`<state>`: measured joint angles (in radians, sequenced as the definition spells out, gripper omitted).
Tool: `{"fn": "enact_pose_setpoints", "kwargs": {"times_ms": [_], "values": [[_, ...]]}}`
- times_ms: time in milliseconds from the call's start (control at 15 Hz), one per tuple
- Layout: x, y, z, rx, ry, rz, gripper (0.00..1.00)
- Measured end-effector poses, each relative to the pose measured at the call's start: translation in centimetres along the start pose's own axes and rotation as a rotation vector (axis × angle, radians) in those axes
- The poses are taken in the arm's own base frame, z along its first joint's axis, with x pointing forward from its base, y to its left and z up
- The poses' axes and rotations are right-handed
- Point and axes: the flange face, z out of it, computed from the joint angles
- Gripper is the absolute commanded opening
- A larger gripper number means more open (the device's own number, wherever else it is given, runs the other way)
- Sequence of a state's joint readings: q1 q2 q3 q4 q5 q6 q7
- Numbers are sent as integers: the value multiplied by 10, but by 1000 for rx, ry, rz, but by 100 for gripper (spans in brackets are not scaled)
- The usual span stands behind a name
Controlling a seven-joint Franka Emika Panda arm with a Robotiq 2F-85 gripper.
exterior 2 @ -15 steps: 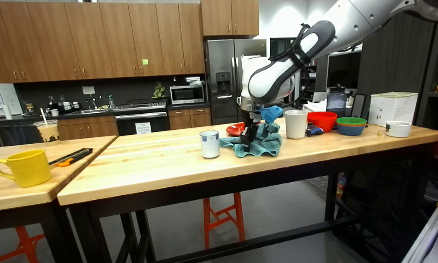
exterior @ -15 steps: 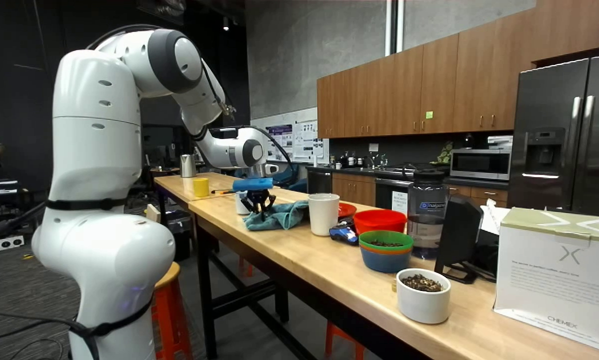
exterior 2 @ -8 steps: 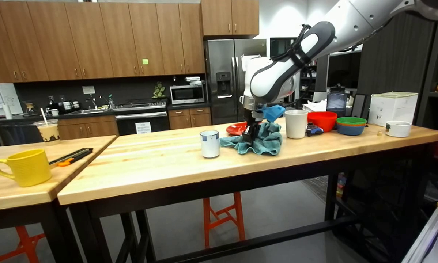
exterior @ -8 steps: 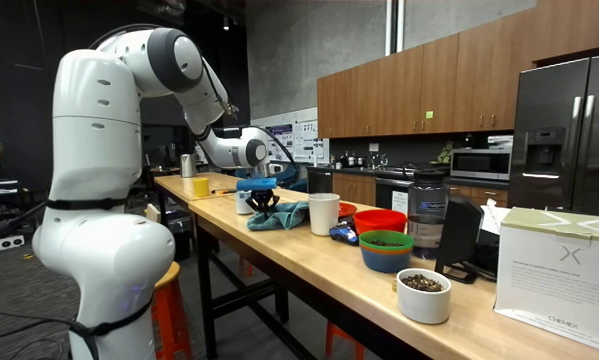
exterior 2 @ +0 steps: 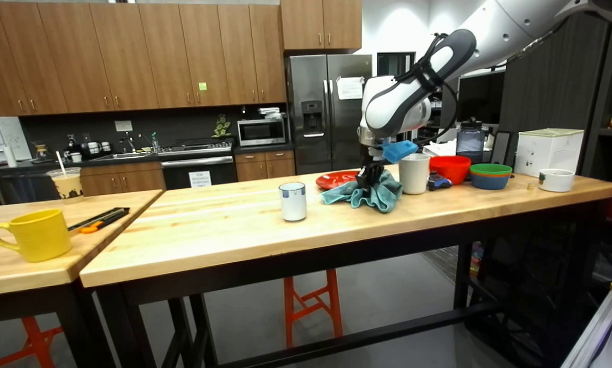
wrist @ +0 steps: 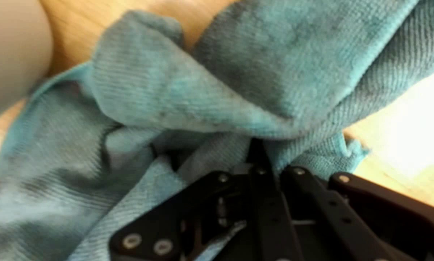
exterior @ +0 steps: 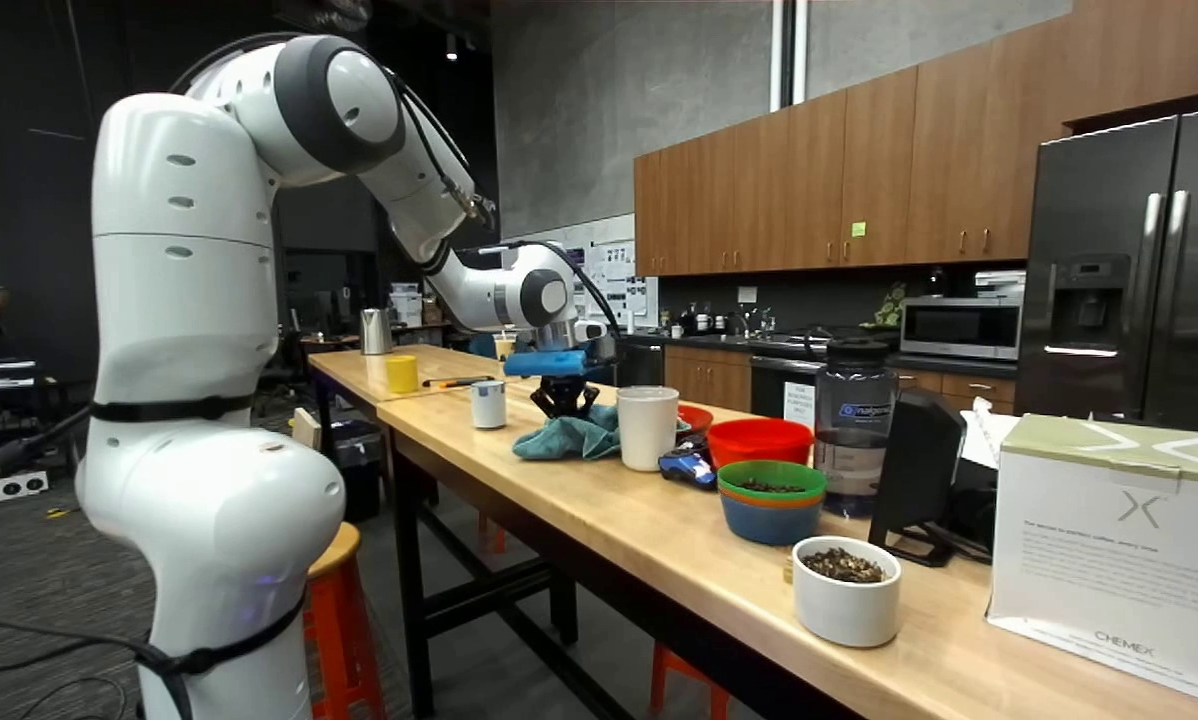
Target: Wipe the table with the blue towel
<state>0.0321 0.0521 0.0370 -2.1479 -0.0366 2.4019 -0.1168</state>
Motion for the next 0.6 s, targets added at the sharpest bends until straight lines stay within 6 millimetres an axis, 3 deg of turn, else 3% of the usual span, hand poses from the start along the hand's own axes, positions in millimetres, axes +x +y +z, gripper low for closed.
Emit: {"fn": "enact_pose_setpoints", "kwargs": {"times_ms": [267, 600], "values": [[-13, 30, -21, -21, 32, 92, 1], [-13, 36, -48, -35, 79, 151, 1]]}}
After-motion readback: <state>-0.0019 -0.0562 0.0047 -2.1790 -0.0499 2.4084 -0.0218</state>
